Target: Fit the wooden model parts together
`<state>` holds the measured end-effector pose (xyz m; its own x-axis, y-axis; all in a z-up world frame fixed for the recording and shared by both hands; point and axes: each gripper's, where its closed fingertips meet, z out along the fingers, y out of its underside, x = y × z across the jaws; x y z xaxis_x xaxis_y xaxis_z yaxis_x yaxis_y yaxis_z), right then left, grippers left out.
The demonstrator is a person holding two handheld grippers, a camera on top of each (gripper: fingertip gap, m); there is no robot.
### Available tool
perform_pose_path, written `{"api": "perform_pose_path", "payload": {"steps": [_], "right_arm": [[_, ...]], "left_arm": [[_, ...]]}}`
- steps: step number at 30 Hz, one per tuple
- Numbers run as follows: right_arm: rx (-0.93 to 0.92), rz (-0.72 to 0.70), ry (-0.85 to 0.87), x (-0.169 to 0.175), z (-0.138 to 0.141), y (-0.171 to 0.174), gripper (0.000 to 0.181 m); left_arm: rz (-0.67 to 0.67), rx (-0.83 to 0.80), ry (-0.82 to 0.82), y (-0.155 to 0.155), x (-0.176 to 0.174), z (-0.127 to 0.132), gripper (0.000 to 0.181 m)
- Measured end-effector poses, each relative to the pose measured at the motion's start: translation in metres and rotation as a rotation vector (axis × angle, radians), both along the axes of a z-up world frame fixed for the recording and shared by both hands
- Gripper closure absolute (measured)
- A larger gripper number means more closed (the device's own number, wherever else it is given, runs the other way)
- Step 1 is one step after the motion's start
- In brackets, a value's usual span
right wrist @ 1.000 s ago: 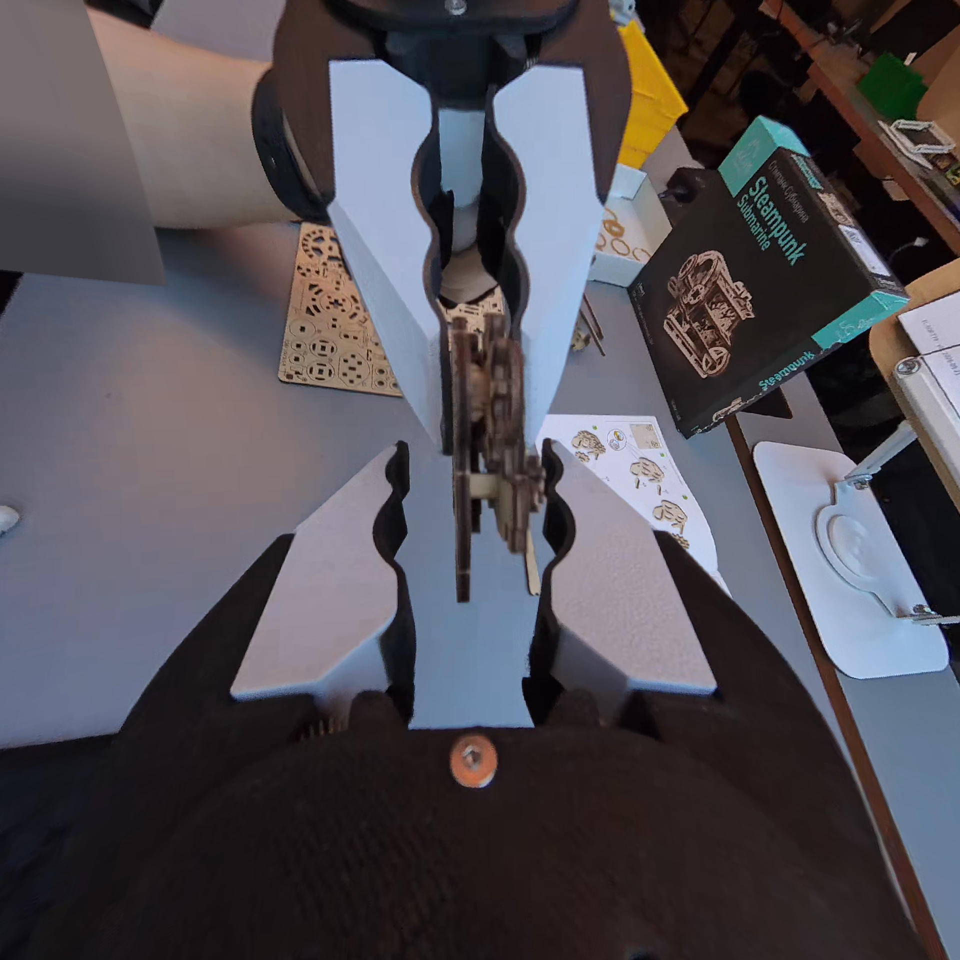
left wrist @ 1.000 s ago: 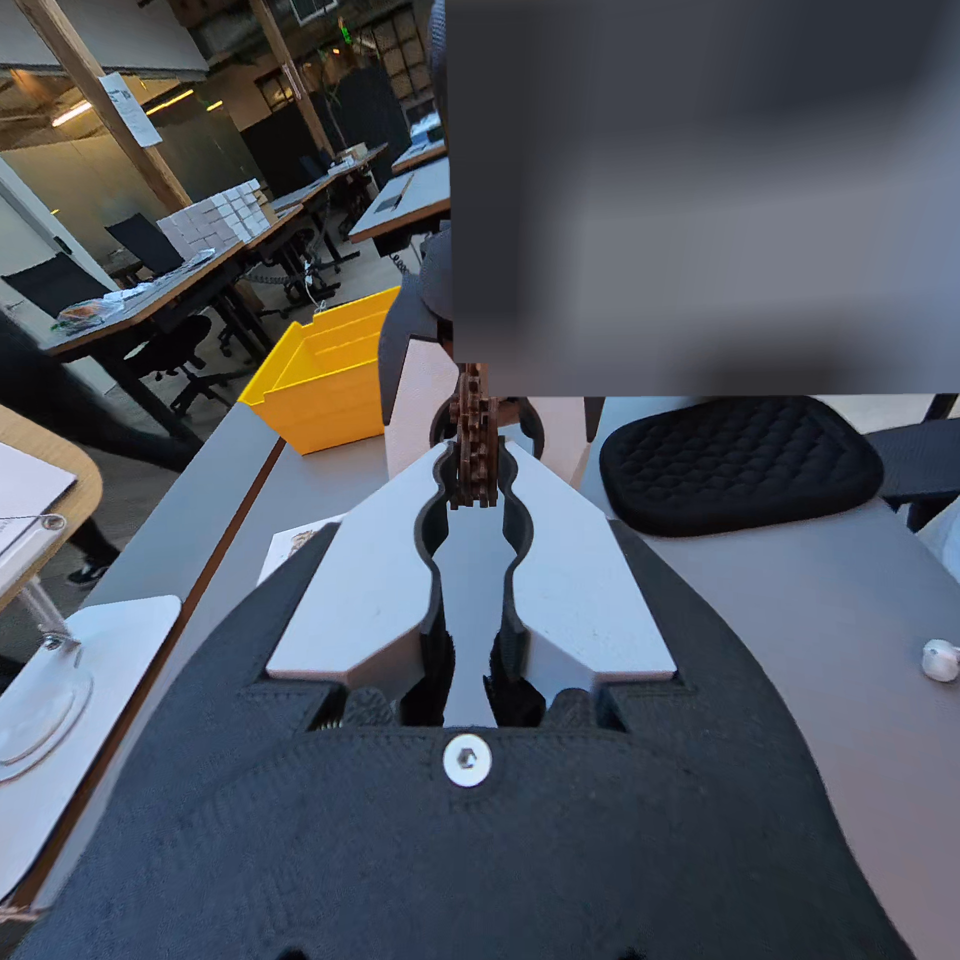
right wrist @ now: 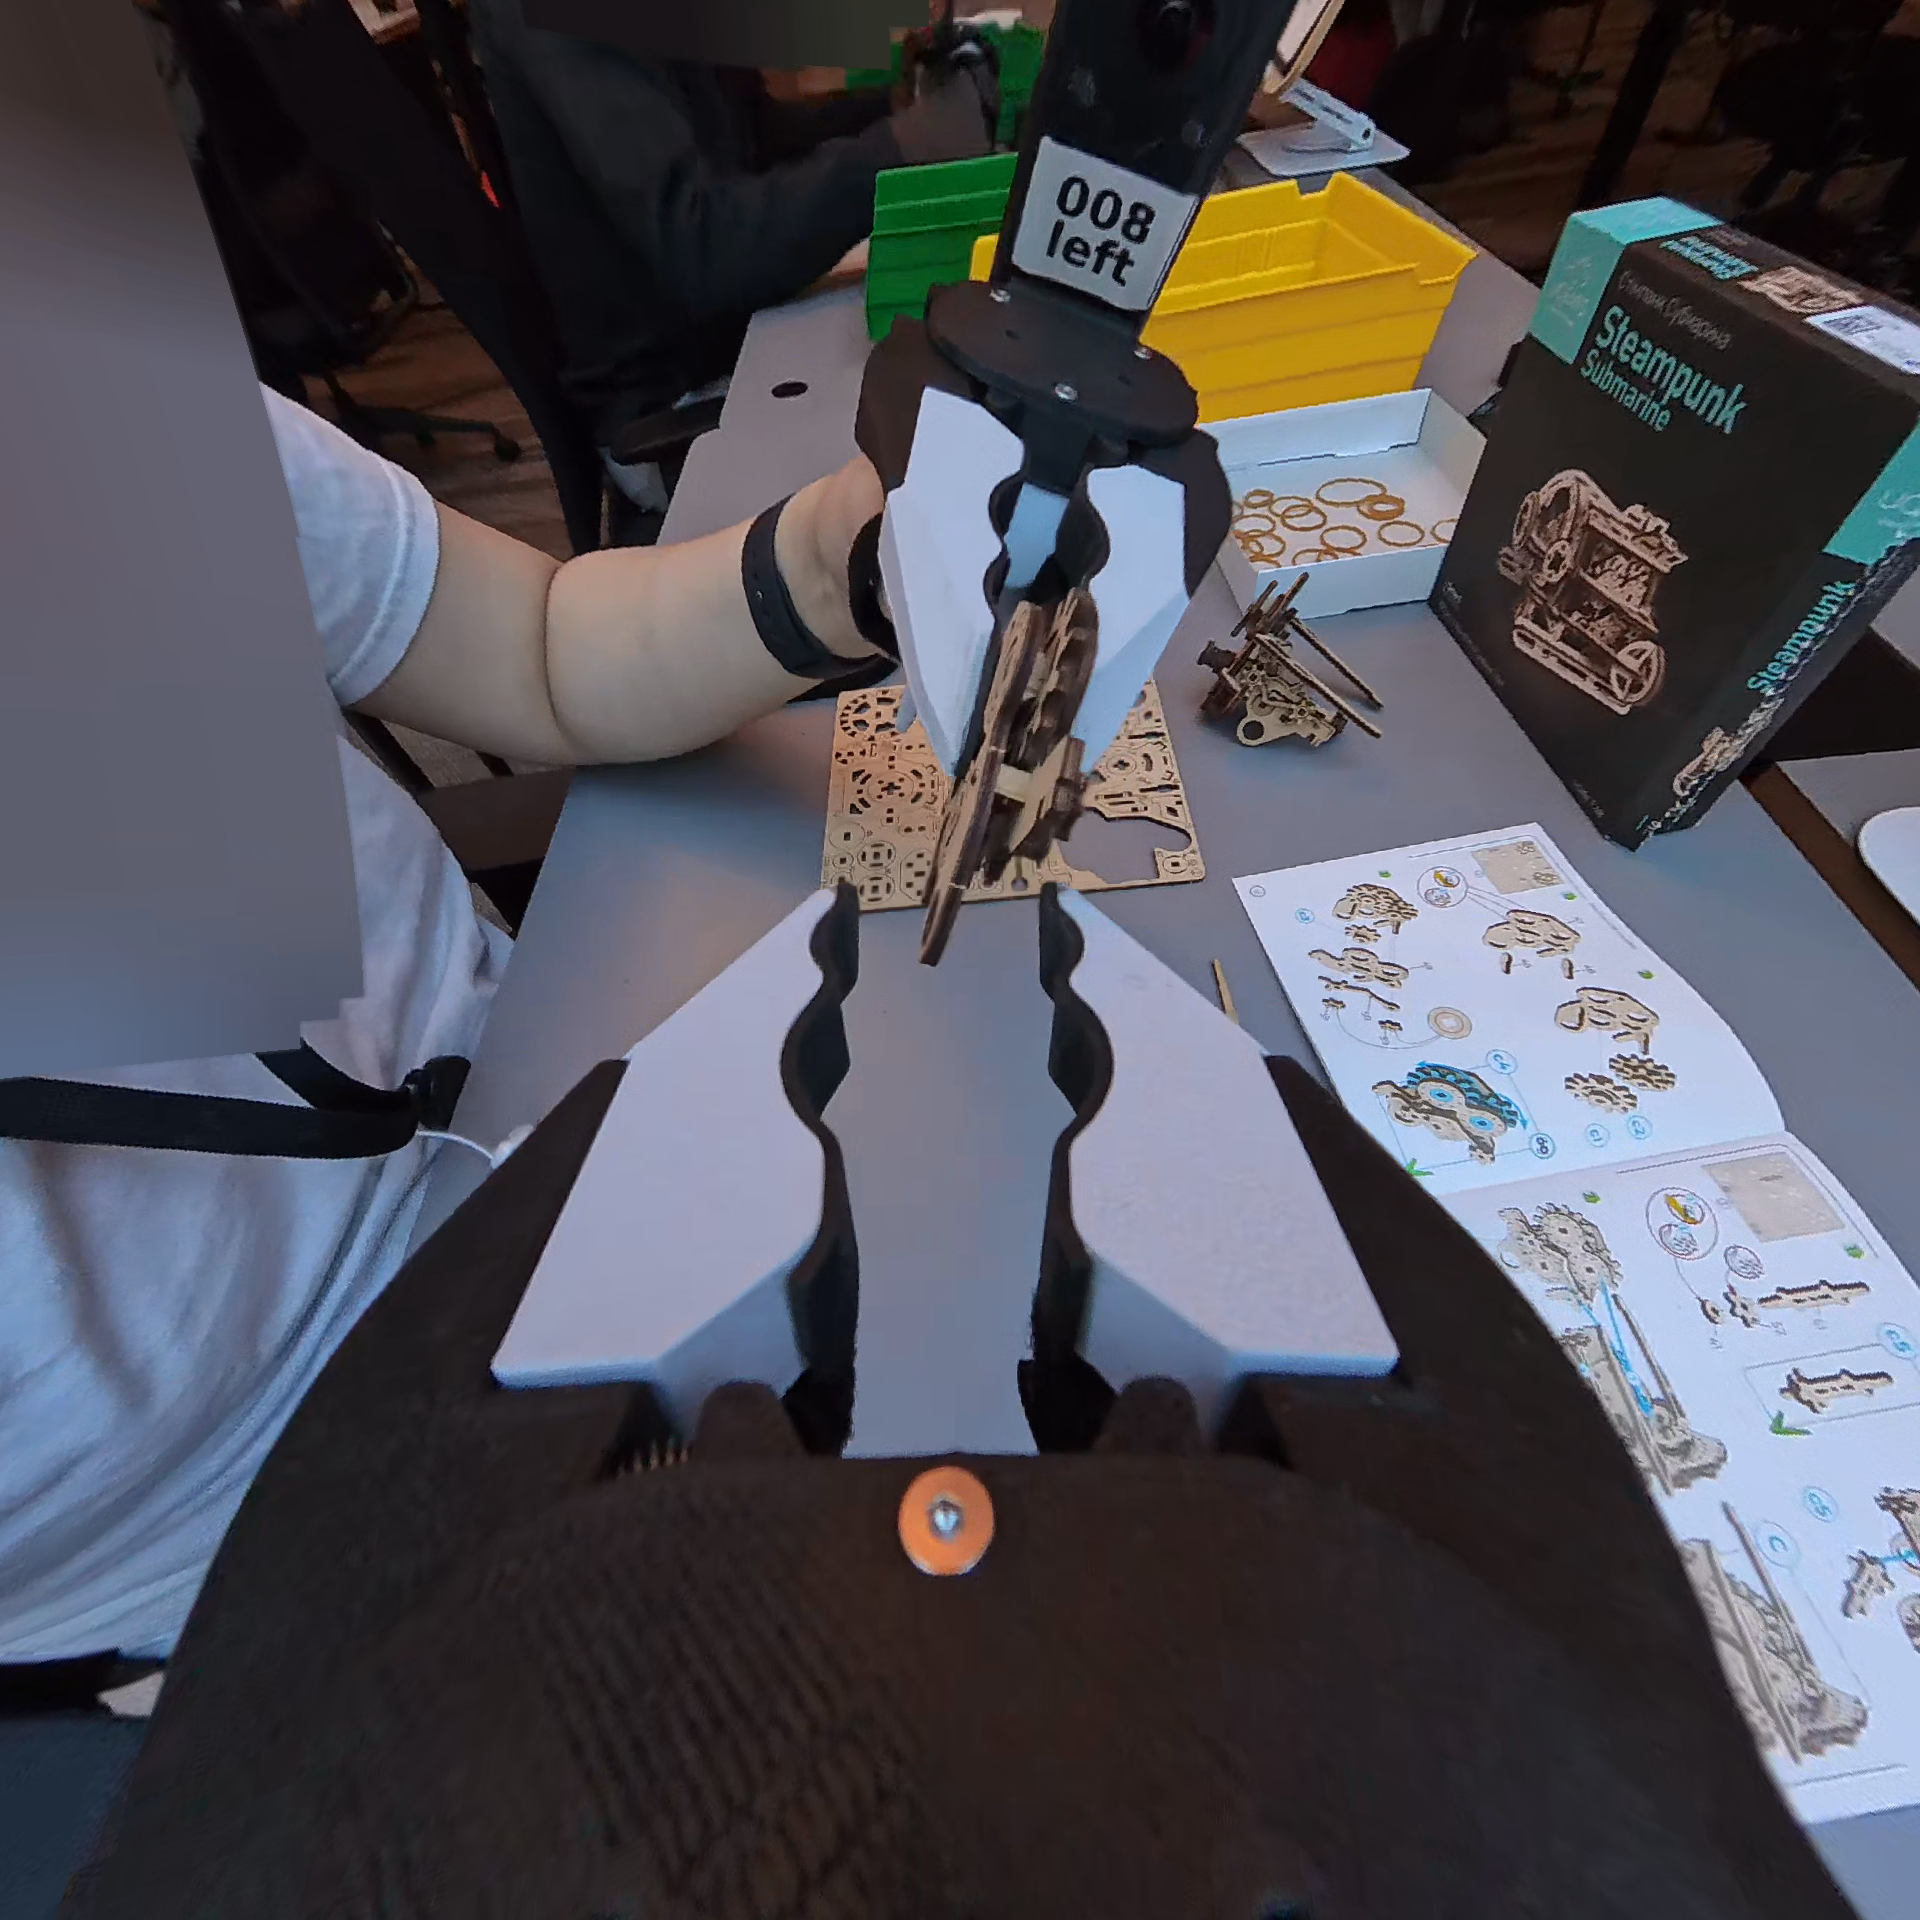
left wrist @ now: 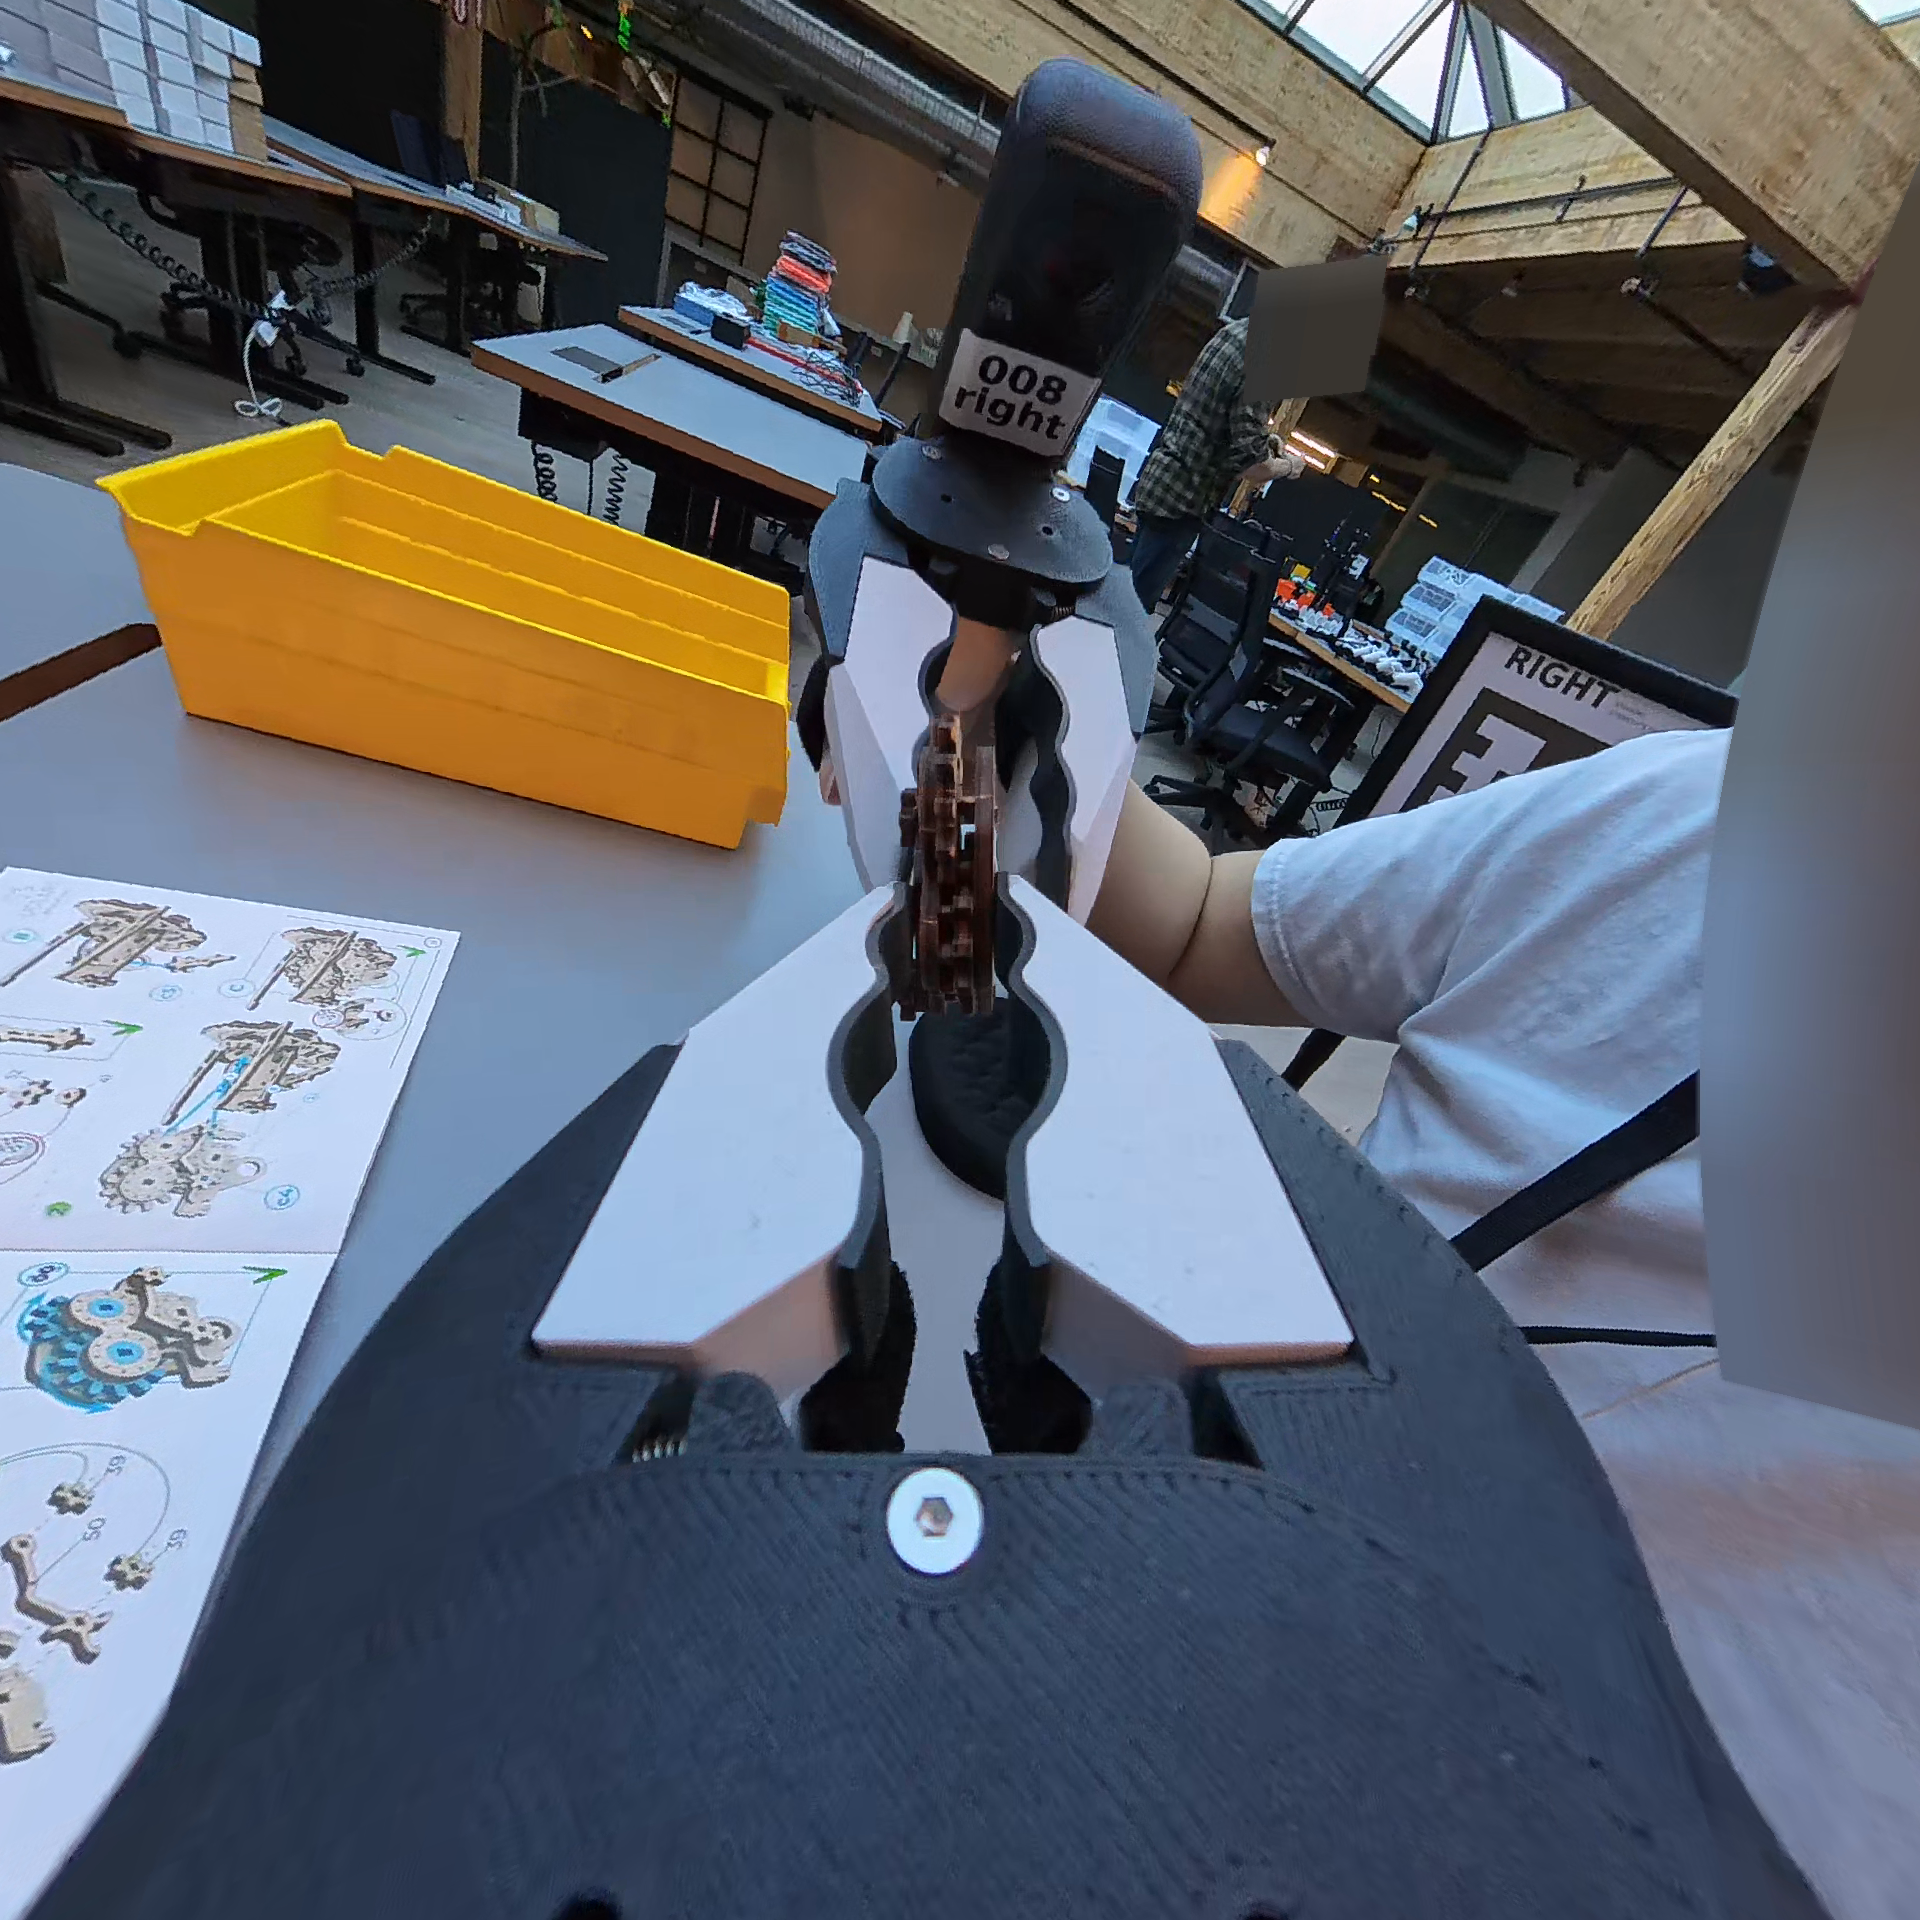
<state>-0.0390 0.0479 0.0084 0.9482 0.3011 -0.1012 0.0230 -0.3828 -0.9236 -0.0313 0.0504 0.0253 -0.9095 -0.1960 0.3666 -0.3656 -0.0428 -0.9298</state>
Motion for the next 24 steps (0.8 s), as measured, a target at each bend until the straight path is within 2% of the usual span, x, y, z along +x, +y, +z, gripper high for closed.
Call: {"api": "perform_pose_path", "payload": {"steps": [7,13,16,19,21,24], "right_arm": [[0.049,-0.050,0.116,0.009,0.010,0.004,0.153],[0.021,-0.062,0.014,0.011,0.000,0.006,0.166],[0.085,-0.054,-0.126,0.009,0.006,0.008,0.167],[0.166,-0.035,-0.381,0.002,0.011,0.010,0.165],[0.225,-0.022,-0.513,-0.005,0.016,0.011,0.165],[0.291,0.000,-0.607,-0.013,0.026,0.007,0.156]], "left_arm": [[0.007,0.008,0.022,-0.001,0.001,-0.003,0.169],[0.029,0.051,-0.042,-0.001,0.002,-0.007,0.169],[0.055,0.086,-0.192,0.000,0.000,-0.003,0.169],[0.060,0.153,-0.345,0.002,-0.008,0.001,0.168],[0.067,0.224,-0.540,0.002,-0.017,0.004,0.169],[0.160,0.380,-0.955,0.001,-0.027,0.009,0.169]]}}
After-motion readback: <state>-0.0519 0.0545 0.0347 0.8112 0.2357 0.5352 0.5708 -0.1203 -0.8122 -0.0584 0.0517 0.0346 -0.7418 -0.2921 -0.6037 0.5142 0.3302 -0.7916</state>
